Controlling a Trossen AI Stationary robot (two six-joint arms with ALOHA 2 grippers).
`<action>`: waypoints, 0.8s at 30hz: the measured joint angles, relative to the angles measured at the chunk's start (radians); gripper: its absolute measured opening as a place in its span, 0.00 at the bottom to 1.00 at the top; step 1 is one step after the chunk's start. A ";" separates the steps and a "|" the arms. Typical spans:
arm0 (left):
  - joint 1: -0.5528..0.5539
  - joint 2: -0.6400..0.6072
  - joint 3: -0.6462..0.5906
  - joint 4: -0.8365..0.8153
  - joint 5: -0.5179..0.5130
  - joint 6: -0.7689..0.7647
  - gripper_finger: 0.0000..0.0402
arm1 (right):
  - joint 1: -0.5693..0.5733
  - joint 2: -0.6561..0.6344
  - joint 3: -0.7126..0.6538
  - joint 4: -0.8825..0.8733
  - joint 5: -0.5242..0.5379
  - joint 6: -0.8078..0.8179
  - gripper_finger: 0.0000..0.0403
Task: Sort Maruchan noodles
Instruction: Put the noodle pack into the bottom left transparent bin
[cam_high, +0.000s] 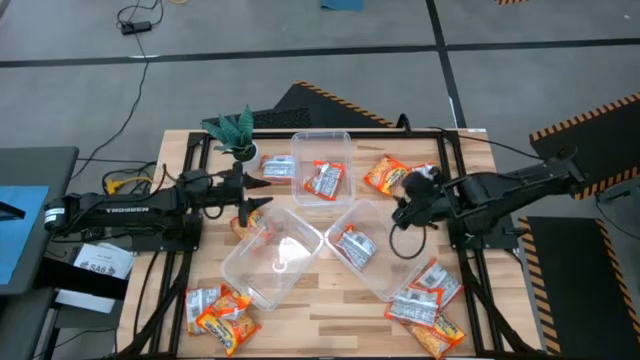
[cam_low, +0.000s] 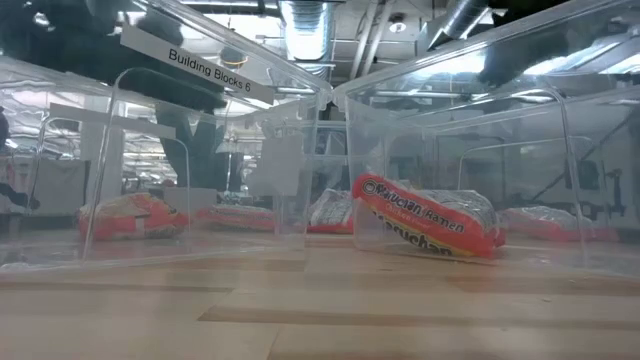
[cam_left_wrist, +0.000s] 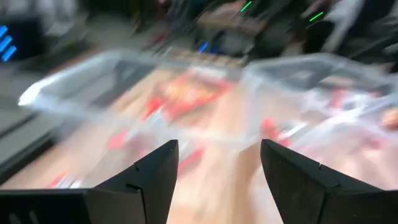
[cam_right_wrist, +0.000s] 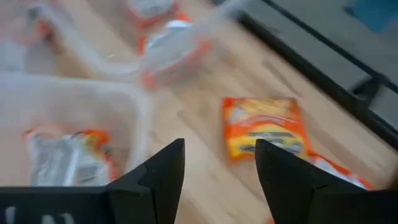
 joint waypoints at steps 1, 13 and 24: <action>0.008 0.000 0.019 -0.062 -0.030 -0.015 0.54 | 0.000 -0.011 0.000 -0.021 0.013 0.022 0.53; 0.228 0.052 0.057 -0.352 -0.019 -0.183 0.53 | 0.003 -0.105 -0.021 -0.036 0.053 0.090 0.53; 0.362 0.061 0.256 -0.946 0.193 -0.141 0.47 | 0.003 -0.048 -0.022 -0.027 0.052 0.084 0.53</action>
